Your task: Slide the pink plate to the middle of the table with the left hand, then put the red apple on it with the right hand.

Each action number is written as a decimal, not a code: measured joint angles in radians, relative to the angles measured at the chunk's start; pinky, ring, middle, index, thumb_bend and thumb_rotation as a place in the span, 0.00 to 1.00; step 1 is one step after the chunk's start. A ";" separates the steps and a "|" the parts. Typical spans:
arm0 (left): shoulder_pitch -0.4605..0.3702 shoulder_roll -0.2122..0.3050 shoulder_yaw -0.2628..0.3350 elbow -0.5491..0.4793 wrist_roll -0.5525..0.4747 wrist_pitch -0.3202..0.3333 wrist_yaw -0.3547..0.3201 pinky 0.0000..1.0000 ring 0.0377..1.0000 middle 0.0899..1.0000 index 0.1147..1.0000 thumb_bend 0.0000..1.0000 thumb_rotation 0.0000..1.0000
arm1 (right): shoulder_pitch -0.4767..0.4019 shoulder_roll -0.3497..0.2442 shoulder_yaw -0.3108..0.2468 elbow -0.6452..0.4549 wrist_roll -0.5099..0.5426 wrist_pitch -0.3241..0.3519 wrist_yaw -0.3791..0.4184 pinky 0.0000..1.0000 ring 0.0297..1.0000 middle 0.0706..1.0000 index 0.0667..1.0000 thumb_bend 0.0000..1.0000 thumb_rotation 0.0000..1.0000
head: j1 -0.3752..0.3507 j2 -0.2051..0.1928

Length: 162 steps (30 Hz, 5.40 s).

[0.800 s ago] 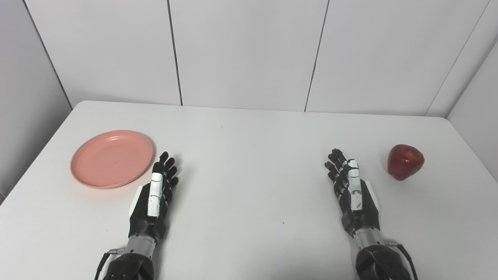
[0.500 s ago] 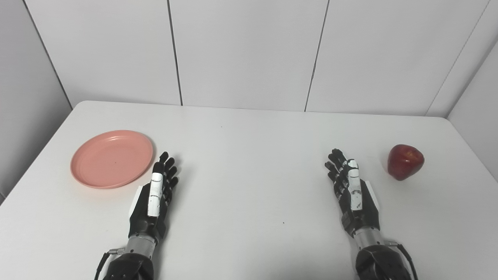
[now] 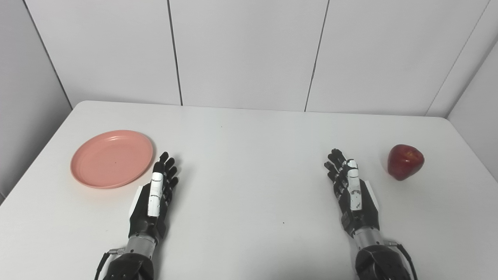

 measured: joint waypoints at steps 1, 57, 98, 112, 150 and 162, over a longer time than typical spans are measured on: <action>0.000 0.000 0.000 0.000 0.000 0.000 0.000 1.00 1.00 1.00 1.00 0.68 1.00 | 0.000 0.000 0.000 0.000 0.000 0.000 0.000 1.00 0.94 0.93 0.92 0.87 1.00 | -0.002 0.000; -0.016 -0.037 -0.118 0.137 0.111 -0.194 0.114 1.00 1.00 1.00 1.00 0.76 0.93 | -0.067 -0.100 -0.070 0.164 0.110 -0.097 0.133 1.00 0.98 0.97 0.95 0.82 1.00 | 0.301 -0.192; -0.231 0.092 -0.016 -0.005 -0.024 -0.033 0.001 0.93 0.86 0.82 0.76 1.00 1.00 | -0.065 -0.098 -0.071 0.163 0.095 -0.099 0.134 1.00 0.99 0.98 0.94 0.82 1.00 | 0.291 -0.206; -0.343 0.213 0.073 -0.015 -0.119 0.052 -0.045 0.86 0.86 0.85 0.78 1.00 0.95 | -0.066 -0.099 -0.075 0.167 0.096 -0.100 0.139 1.00 0.98 0.97 0.93 0.82 1.00 | 0.298 -0.207; -0.528 0.434 0.260 0.456 -0.238 -0.085 -0.142 0.88 0.89 0.90 0.92 1.00 0.89 | -0.062 -0.100 -0.080 0.163 0.097 -0.103 0.139 1.00 0.98 0.97 0.94 0.81 1.00 | 0.307 -0.210; -0.566 0.495 0.266 0.673 -0.213 -0.196 -0.146 0.85 0.88 0.88 0.90 1.00 0.88 | -0.061 -0.104 -0.079 0.163 0.096 -0.103 0.139 1.00 0.97 0.97 0.93 0.83 1.00 | 0.307 -0.207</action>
